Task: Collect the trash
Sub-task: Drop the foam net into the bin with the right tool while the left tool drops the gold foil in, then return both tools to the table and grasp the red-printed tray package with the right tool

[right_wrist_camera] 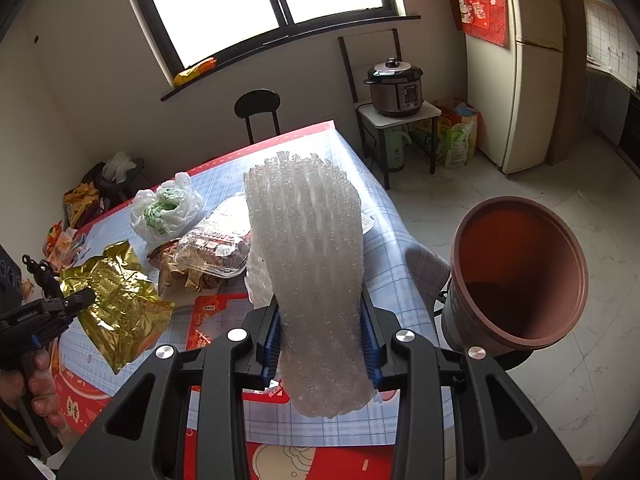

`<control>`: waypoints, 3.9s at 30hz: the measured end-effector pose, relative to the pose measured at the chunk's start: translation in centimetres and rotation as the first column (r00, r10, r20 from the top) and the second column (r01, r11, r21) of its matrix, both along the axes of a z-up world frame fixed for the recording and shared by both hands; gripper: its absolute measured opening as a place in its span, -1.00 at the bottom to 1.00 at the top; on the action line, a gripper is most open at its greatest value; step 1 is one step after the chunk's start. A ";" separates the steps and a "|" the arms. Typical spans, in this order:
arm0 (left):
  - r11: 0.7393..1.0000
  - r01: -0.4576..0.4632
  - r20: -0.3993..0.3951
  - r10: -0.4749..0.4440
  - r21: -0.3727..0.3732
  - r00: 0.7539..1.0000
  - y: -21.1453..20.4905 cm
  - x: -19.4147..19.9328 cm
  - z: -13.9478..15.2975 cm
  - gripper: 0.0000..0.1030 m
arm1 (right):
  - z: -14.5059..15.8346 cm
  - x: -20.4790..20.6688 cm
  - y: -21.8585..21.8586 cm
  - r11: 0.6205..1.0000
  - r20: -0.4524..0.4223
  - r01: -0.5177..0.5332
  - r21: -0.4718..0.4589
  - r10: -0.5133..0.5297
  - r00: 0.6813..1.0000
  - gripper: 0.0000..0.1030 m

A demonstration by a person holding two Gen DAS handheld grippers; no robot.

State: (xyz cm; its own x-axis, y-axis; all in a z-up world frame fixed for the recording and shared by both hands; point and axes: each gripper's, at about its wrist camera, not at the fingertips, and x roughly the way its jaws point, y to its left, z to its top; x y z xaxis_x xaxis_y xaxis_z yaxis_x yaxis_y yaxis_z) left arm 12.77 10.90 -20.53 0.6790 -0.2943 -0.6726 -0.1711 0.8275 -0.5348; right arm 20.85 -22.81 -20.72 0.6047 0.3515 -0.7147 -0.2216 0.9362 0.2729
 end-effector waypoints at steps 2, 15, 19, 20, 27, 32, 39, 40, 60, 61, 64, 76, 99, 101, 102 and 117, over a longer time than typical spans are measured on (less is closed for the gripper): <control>0.999 0.012 0.029 -0.013 0.029 0.999 -0.3 -0.1 1.3 -0.73 | 0.2 0.1 -1.1 1.000 0.005 0.027 -0.004 -0.027 1.000 -0.34; 0.973 0.222 0.177 -0.230 0.061 0.957 -11.8 7.6 7.4 -0.73 | -1.2 5.4 -14.1 0.968 0.006 0.216 -0.129 -0.217 0.976 -0.34; 0.963 0.263 0.183 -0.270 0.062 0.945 -16.0 9.5 7.7 -0.73 | -2.8 8.2 -16.9 0.962 -0.020 0.224 -0.157 -0.230 0.973 -0.34; 0.960 0.271 0.182 -0.279 0.067 0.943 -17.0 9.9 7.6 -0.73 | -3.3 8.9 -17.5 0.963 -0.027 0.219 -0.159 -0.226 0.974 -0.34; 0.948 0.299 0.146 -0.312 0.108 0.939 -21.9 11.9 6.1 -0.73 | -6.5 13.0 -19.2 0.965 -0.049 0.200 -0.172 -0.211 0.976 0.04; 0.935 0.336 0.109 -0.348 0.113 0.931 -24.4 13.3 5.1 -0.73 | -5.2 12.6 -20.7 0.962 -0.005 0.244 -0.124 -0.246 0.969 0.62; 0.899 0.421 0.084 -0.432 0.123 0.898 -28.9 15.4 3.8 -0.73 | -2.4 10.1 -23.7 0.946 0.076 0.310 -0.096 -0.303 0.950 0.90; 0.893 0.433 0.075 -0.443 0.119 0.893 -29.6 15.7 3.3 -0.73 | -2.2 9.5 -24.2 0.943 0.081 0.322 -0.086 -0.316 0.945 0.90; 0.820 0.540 0.058 -0.558 0.186 0.828 -43.4 23.3 -2.6 0.62 | -1.0 -0.9 -32.2 0.840 0.064 0.528 -0.125 -0.524 0.849 0.90; 0.817 0.543 0.062 -0.563 0.194 0.824 -43.0 23.3 -2.1 0.71 | -0.8 -1.4 -32.0 0.839 0.067 0.529 -0.123 -0.525 0.848 0.90; 0.832 0.499 0.093 -0.532 0.242 0.842 -40.3 22.5 -0.4 0.89 | 0.1 -1.6 -31.2 0.848 0.078 0.519 -0.107 -0.513 0.855 0.90; 0.883 0.207 0.208 -0.316 0.421 0.926 -21.0 12.7 5.8 0.89 | 3.6 -0.4 -19.7 0.944 0.140 0.315 -0.101 -0.299 0.944 0.90; 0.903 -0.174 0.079 0.156 0.392 0.985 7.1 -6.4 -1.9 0.89 | -9.5 2.0 8.0 0.988 -0.254 -0.136 -0.071 0.114 0.960 0.35; 0.905 -0.188 0.062 0.178 0.382 0.982 8.3 -7.0 -2.6 0.89 | -10.9 2.4 8.4 0.992 -0.291 -0.110 -0.069 0.085 0.953 0.21; 0.905 -0.194 0.056 0.187 0.378 0.981 8.8 -7.2 -2.9 0.89 | -11.3 2.5 8.6 0.993 -0.302 -0.098 -0.068 0.073 0.950 0.18; 0.951 -0.140 -0.013 0.150 0.275 0.989 10.4 -6.8 -5.6 0.88 | -12.0 1.1 10.1 0.992 -0.334 -0.089 -0.093 0.053 0.941 -0.76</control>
State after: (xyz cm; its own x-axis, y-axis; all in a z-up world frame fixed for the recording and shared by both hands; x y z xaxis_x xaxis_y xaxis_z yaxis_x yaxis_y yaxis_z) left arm 6.02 21.34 -26.11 0.6765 0.0036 -0.7364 -0.3139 0.9060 -0.2840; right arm 21.96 -12.70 -32.69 0.3050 0.2971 -0.9048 -0.2028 0.9486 0.2431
